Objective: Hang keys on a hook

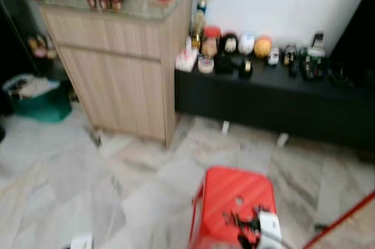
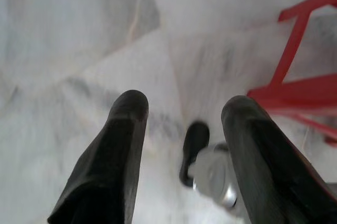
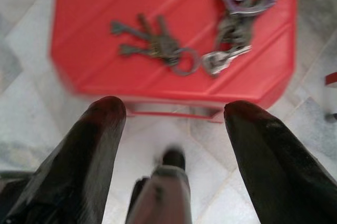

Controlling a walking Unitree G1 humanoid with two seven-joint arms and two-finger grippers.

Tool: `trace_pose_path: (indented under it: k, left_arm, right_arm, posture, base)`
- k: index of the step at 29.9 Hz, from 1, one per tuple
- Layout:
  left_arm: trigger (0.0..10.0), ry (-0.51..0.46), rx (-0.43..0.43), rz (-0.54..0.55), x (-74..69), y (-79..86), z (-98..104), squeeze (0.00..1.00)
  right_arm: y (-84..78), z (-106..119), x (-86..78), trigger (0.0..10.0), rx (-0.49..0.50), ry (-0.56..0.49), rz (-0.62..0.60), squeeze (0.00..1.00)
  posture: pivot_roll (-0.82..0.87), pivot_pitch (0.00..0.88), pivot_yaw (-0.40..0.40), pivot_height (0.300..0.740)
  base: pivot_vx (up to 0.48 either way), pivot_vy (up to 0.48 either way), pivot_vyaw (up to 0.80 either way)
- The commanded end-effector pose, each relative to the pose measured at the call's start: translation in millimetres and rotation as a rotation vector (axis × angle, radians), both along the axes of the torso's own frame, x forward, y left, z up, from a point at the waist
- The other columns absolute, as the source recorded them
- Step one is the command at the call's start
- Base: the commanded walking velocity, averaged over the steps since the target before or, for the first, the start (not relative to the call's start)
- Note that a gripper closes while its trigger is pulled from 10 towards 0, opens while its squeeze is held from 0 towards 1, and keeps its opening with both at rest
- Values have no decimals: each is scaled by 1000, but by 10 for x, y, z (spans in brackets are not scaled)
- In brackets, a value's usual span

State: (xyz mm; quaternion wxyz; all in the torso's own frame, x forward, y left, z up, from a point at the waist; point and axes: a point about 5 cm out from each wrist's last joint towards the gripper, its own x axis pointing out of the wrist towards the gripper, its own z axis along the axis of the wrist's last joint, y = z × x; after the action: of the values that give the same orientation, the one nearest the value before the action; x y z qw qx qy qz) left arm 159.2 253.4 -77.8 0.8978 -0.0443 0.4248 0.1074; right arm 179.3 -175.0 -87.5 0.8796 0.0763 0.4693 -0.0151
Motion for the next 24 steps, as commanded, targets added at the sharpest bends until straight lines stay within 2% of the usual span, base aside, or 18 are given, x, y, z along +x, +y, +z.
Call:
trace_pose_path:
  k: [1,3,6,7,10,11,12,13,15,16,17,20,24]
  left_arm:
    - [10000,-13,-1,-12,-18,-76,-23,0]
    - [10000,-44,9,-22,21,-97,-4,0]
    - [10000,-154,27,-50,227,-193,93,0]
    - [10000,-226,40,-57,359,-222,174,0]
    - [10000,-289,53,-63,454,-218,250,0]
    - [10000,-372,58,-72,566,-207,354,0]
    - [10000,-372,58,-72,566,-207,354,0]
    - [10000,-461,64,-92,662,-208,465,0]
    - [10000,-543,74,-111,729,-224,566,0]
    - [10000,-619,90,-132,775,-250,668,0]
    - [10000,-696,95,-127,808,-266,776,0]
    - [10000,-745,108,-128,814,-284,851,0]
    - [10000,-818,156,-184,750,-338,1006,0]
  right_arm:
    - [-91,3,-26,10000,-32,-23,-32,0]
    - [-102,14,-13,10000,-51,-45,-37,0]
    - [-109,44,19,10000,-53,-104,-38,0]
    - [-117,62,34,10000,-63,-134,-37,0]
    - [-126,72,41,10000,-67,-154,-45,0]
    - [-89,276,375,10000,-74,-307,-24,0]
    - [-89,276,375,10000,-74,-307,-24,0]
    - [-31,512,674,10000,-82,-466,3,0]
    - [0,631,782,10000,-79,-554,9,0]
    - [-1,697,820,10000,-90,-611,16,0]
    - [-13,762,843,10000,-104,-670,19,0]
    - [-32,809,853,10000,-116,-712,18,0]
    - [-94,878,815,10000,-168,-785,12,0]
  posture:
    - [51,0,-42,740]
    - [46,0,-41,740]
    - [45,0,-42,740]
    - [45,0,-45,740]
    - [45,0,-46,740]
    - [43,0,-46,740]
    - [43,0,-46,740]
    - [38,0,-44,740]
    - [34,0,-43,740]
    - [31,0,-43,740]
    - [31,0,-43,740]
    - [35,0,-46,740]
    - [29,0,-45,740]
  base:
    - [0,0,0]
    - [0,0,0]
    - [0,0,0]
    - [0,0,0]
    - [0,0,0]
    - [0,0,0]
    - [0,0,0]
    - [0,0,0]
    - [0,0,0]
    - [0,0,0]
    - [0,0,0]
    - [0,0,0]
    - [0,0,0]
